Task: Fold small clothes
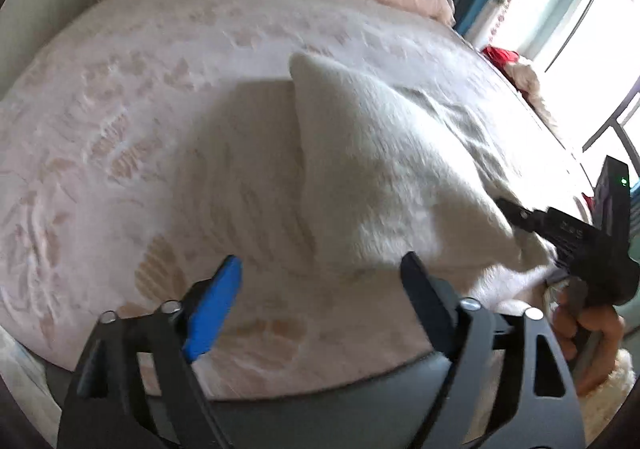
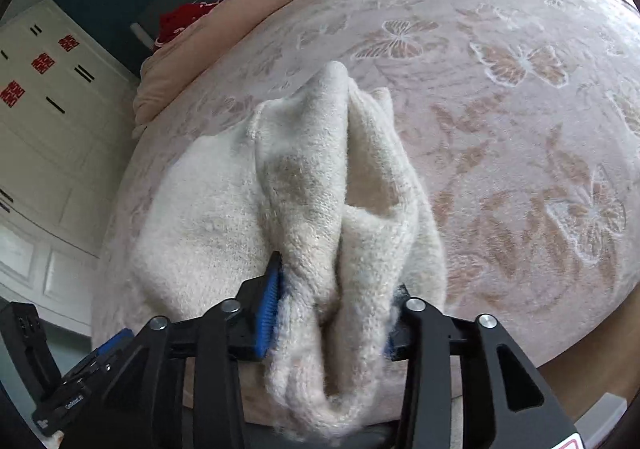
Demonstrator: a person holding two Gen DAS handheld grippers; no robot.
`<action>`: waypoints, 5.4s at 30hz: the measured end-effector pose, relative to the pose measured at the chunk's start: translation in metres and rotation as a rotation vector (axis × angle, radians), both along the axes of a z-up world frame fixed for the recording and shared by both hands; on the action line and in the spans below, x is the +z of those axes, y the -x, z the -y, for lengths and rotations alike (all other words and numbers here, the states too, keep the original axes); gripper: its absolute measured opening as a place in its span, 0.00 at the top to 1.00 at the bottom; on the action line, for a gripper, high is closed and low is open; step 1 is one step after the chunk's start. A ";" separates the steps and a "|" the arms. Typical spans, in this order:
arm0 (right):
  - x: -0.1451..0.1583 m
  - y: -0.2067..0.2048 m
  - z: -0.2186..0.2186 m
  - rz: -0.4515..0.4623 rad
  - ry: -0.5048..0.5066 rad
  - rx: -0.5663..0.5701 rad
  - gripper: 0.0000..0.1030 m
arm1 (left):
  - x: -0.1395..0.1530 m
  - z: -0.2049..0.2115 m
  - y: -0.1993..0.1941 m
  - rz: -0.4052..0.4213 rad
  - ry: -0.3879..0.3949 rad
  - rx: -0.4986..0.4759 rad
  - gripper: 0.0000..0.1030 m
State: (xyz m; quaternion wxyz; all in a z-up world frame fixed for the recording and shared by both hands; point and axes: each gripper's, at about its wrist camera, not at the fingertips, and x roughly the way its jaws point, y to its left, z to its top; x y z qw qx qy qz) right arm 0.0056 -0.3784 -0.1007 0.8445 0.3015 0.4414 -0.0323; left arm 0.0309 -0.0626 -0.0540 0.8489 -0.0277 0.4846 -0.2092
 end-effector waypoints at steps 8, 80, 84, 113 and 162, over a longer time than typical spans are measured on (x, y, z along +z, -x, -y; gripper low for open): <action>0.000 -0.011 -0.005 0.014 -0.133 -0.005 0.57 | -0.025 0.021 -0.010 -0.039 -0.083 -0.077 0.25; 0.019 0.014 -0.045 -0.066 0.228 0.104 0.87 | 0.016 0.046 0.002 0.060 -0.214 -0.039 0.18; 0.064 -0.005 -0.063 0.069 0.157 0.158 0.87 | 0.015 0.033 0.004 0.039 -0.223 -0.025 0.18; 0.046 -0.116 0.015 0.024 0.233 0.120 0.92 | 0.013 0.088 -0.025 0.013 -0.162 -0.067 0.17; -0.049 -0.013 0.022 -0.026 -0.180 -0.102 0.16 | -0.045 0.084 -0.059 -0.246 -0.044 0.026 0.04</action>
